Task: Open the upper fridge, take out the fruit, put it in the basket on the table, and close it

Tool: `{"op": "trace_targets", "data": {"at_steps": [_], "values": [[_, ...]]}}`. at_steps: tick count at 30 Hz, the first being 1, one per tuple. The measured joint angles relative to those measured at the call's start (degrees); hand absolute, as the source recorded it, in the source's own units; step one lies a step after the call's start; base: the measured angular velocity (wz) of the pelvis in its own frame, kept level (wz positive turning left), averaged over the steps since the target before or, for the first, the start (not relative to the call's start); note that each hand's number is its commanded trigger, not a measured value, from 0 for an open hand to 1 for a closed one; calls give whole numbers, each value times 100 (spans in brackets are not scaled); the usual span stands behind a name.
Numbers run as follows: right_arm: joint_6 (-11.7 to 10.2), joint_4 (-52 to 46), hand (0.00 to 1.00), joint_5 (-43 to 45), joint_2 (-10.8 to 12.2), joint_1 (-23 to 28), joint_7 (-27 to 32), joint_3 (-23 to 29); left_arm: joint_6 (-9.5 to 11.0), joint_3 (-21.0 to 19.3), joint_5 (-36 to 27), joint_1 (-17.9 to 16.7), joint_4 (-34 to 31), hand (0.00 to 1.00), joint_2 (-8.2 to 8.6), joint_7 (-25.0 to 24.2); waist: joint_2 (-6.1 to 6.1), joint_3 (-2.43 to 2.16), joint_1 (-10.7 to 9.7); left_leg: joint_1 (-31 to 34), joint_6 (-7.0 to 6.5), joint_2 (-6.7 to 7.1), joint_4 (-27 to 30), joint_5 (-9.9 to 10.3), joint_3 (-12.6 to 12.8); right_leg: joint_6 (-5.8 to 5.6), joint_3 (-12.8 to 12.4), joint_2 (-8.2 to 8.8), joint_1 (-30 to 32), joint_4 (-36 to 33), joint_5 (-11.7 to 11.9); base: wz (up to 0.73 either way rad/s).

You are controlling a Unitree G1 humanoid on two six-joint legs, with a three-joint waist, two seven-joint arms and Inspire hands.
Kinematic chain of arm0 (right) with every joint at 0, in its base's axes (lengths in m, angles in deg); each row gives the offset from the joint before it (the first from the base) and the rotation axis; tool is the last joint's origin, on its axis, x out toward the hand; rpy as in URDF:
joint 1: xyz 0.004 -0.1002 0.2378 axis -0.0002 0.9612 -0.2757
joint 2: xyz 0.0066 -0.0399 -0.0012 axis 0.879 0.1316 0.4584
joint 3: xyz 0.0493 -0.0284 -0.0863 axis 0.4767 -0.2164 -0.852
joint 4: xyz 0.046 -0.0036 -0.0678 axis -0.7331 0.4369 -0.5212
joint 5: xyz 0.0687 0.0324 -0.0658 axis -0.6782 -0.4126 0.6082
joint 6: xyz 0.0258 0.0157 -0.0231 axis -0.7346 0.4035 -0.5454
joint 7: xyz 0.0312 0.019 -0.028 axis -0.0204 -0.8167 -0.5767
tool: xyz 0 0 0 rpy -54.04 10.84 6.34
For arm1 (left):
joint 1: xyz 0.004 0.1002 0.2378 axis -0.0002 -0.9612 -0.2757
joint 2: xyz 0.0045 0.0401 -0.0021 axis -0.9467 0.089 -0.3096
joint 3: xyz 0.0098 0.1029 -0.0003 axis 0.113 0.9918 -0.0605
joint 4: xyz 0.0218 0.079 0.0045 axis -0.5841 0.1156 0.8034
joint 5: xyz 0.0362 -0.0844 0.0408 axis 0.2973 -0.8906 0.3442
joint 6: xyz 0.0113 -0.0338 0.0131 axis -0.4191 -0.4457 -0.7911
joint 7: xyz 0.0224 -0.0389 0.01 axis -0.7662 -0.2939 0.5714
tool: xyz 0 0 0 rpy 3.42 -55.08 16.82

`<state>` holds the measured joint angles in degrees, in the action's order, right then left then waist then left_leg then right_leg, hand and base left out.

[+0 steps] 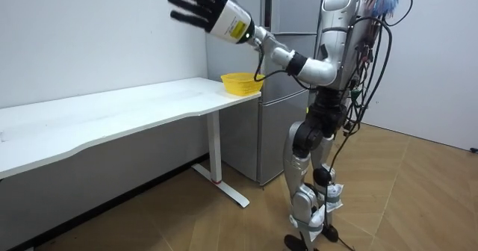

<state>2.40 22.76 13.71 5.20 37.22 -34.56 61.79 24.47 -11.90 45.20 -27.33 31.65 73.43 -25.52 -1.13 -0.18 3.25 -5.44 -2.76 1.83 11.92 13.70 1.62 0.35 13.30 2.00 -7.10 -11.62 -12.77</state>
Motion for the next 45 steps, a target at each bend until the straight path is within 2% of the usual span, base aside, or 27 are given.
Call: {"op": "trace_targets", "data": {"at_steps": [4, 7, 10, 11, 12, 14, 18, 20, 26, 30, 32, 37, 42, 45], "values": [[2, 80, 0, 60, -3, 50, -87, -5, 9, 272, 0, 80, -212, 0, -16, -695, -45, 30, -201, 82, 0, 2, 87, 0, -36, 4, 19, 0, 30, 5, -6, 7], [5, 197, 0, 129, -8, 22, -229, 33, 8, 488, 4, 366, -293, 0, -18, -1172, -53, 37, -318, 111, 1, 0, 89, 0, -47, 9, 32, 0, 43, 12, -12, 0], [14, 229, 0, 151, -17, 13, -302, 34, -26, 720, -5, 659, -408, 0, -61, -1765, -68, 16, -446, 205, 1, -2, 159, -1, -48, 11, 41, -1, 74, 9, -11, 1], [11, 232, 0, 168, -17, 8, -300, 36, -54, 832, -5, 801, -468, 0, -105, -2005, -77, 41, -489, 225, 1, -2, 166, -1, -43, 12, 25, 0, 107, 4, -10, 0], [14, 242, 0, 190, -15, 22, -301, 36, -77, 893, -4, 862, -503, 0, -129, -2123, -76, 44, -504, 237, 1, -2, 165, -2, -43, 14, 26, 1, 117, 4, -9, -4], [20, 242, 0, 277, -16, 30, -300, 41, -166, 1096, -8, 1014, -630, 0, -212, -2623, -83, 41, -538, 248, 1, -7, 165, -2, -4, 14, -18, 2, 137, 4, -9, -8], [91, 223, 0, 319, -16, 25, -301, 42, -350, 1333, -110, 1182, -705, 0, -236, -3268, -98, 31, -613, 263, 1, -13, 161, -2, 73, 13, -56, 5, 163, 4, -9, -6], [139, 224, 0, 394, -15, 20, -300, 17, -490, 1579, -135, 1272, -707, 0, -234, -3708, -100, 29, -630, 261, 1, -13, 158, -2, 79, 13, -60, 8, 165, 0, -10, 0], [140, 217, 0, 482, -19, -11, -296, -26, -739, 2041, -208, 1291, -704, 0, -231, -4669, -69, 44, -680, 276, 1, -20, 167, -3, 96, 13, -84, 4, 224, -4, -10, 0], [207, 222, 0, 499, -51, -74, -429, -32, -928, 2254, -215, 1292, -704, 0, -232, -5070, -101, 24, -747, 283, 1, -27, 162, -3, 144, 14, -185, -4, 305, -15, -11, -8], [260, 212, 0, 476, -68, -153, -470, -33, -1071, 2484, -236, 1293, -703, 0, -234, -5345, -120, 11, -809, 284, 0, -28, 165, -4, 158, 14, -216, -7, 291, -29, -9, -9], [275, 228, 0, 475, -130, -221, -475, -33, -1314, 2659, -458, 1352, -701, 0, -246, -5767, -173, 11, -943, 273, 0, -38, 169, -4, 228, 16, -241, -6, 302, -44, 4, -3], [391, 233, 0, 466, -154, -244, -476, -38, -1389, 2726, -691, 1470, -692, 0, -249, -6035, -208, 18, -981, 231, 1, -57, 165, -4, 288, 24, -247, -15, 278, -28, 9, -2], [394, 259, 0, 415, -157, -253, -473, -52, -1447, 2738, -884, 1555, -619, 0, -262, -6108, -218, 45, -993, 162, 1, -58, 154, -4, 304, 24, -258, -15, 216, -7, 7, 0]]}}
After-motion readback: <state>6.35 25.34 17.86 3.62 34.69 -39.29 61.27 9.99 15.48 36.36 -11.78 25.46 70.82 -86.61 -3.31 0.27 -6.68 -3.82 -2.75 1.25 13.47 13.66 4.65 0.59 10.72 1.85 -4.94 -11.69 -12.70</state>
